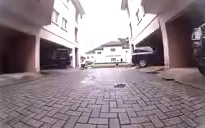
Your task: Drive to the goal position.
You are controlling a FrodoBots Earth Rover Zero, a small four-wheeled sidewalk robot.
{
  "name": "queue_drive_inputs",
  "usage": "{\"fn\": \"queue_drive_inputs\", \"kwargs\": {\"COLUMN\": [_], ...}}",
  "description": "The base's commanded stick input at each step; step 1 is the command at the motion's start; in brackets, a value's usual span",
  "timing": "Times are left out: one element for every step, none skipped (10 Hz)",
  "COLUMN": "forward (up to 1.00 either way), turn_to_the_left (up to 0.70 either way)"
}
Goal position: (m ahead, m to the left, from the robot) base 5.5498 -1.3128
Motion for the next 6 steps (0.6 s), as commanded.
{"fn": "queue_drive_inputs", "kwargs": {"forward": [0.5,0.5,0.5,0.5,0.5,0.5], "turn_to_the_left": [0.0,0.0,0.0,0.0,0.0,0.0]}}
